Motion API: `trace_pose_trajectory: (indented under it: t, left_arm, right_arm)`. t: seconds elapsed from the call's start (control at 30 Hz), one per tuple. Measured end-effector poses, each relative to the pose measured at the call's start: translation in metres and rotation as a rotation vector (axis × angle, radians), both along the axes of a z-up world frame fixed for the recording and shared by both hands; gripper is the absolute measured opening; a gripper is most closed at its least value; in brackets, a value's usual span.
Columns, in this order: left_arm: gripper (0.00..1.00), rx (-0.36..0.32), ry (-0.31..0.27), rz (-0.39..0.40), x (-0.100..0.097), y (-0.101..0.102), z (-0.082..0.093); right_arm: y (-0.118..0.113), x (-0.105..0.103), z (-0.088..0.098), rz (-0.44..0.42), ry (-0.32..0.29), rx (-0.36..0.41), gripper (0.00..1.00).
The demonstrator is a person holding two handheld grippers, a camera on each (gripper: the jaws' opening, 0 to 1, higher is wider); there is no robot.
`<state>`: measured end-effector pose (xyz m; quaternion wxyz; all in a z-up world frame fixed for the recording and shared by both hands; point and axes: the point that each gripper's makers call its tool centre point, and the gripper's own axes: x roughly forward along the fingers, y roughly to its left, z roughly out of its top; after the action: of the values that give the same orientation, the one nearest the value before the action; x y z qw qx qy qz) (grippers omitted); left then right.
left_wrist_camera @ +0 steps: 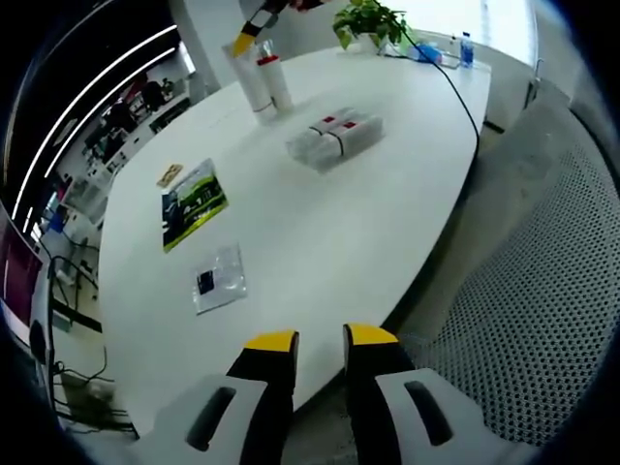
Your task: Arrange the skincare products in the storage area until every visible bottle or jar stands upright without overlapping.
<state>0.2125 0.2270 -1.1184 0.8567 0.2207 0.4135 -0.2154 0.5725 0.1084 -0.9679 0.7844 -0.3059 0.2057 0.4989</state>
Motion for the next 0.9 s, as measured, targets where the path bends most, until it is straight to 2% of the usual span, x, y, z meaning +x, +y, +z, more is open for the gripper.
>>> trace_pose_trajectory:
  t: [0.13, 0.23, 0.37, 0.43, 0.47, 0.5, 0.53, 0.57, 0.6, 0.67, 0.8, 0.87, 0.9]
  left_arm:
    - [0.18, 0.0, 0.001, -0.002, 0.0, 0.0, 0.0]
    - [0.19, 0.001, 0.001, 0.001, 0.0, 0.001, 0.0]
    - [0.19, 0.001, -0.002, 0.004, 0.0, 0.001, 0.001]
    - [0.19, 0.0, -0.004, 0.007, 0.001, 0.001, 0.001]
    - [0.19, 0.0, -0.005, 0.008, 0.001, 0.002, 0.001]
    - [0.19, 0.0, -0.005, 0.008, 0.001, 0.002, 0.001]
    - [0.19, 0.0, -0.005, 0.008, 0.001, 0.002, 0.001]
    - [0.19, 0.0, -0.006, 0.006, 0.001, 0.001, 0.001]
    - [0.19, 0.0, -0.006, 0.006, 0.001, 0.001, 0.001]
    - [0.19, -0.001, -0.006, 0.003, 0.001, 0.001, 0.001]
    - [0.19, -0.001, -0.007, -0.001, 0.001, 0.0, 0.001]
    - [0.19, -0.001, -0.009, -0.003, 0.001, 0.0, 0.002]
    - [0.19, -0.002, -0.011, -0.002, 0.001, 0.0, 0.002]
  right_arm:
    - [0.004, -0.003, 0.001, 0.014, 0.039, 0.005, 0.25]
    - [0.003, -0.001, 0.007, 0.001, 0.019, 0.012, 0.25]
    - [0.007, -0.011, 0.026, -0.011, -0.026, 0.056, 0.29]
    - [0.014, -0.024, 0.043, -0.024, -0.059, 0.14, 0.26]
    - [0.017, -0.031, 0.048, -0.025, -0.046, 0.194, 0.24]
    - [0.021, -0.045, 0.051, -0.036, 0.018, 0.275, 0.21]
    - [0.022, -0.054, 0.049, -0.037, 0.059, 0.303, 0.2]
    - [0.021, -0.065, 0.044, -0.026, 0.083, 0.296, 0.19]
    - [0.018, -0.069, 0.04, -0.029, 0.072, 0.286, 0.18]
    - [0.016, -0.09, 0.021, 0.008, 0.116, 0.238, 0.18]
    - [-0.001, -0.12, -0.033, 0.053, 0.197, 0.09, 0.16]
    - [-0.009, -0.127, -0.051, 0.038, 0.234, 0.063, 0.16]
    - [-0.013, -0.134, -0.063, 0.015, 0.286, 0.066, 0.16]
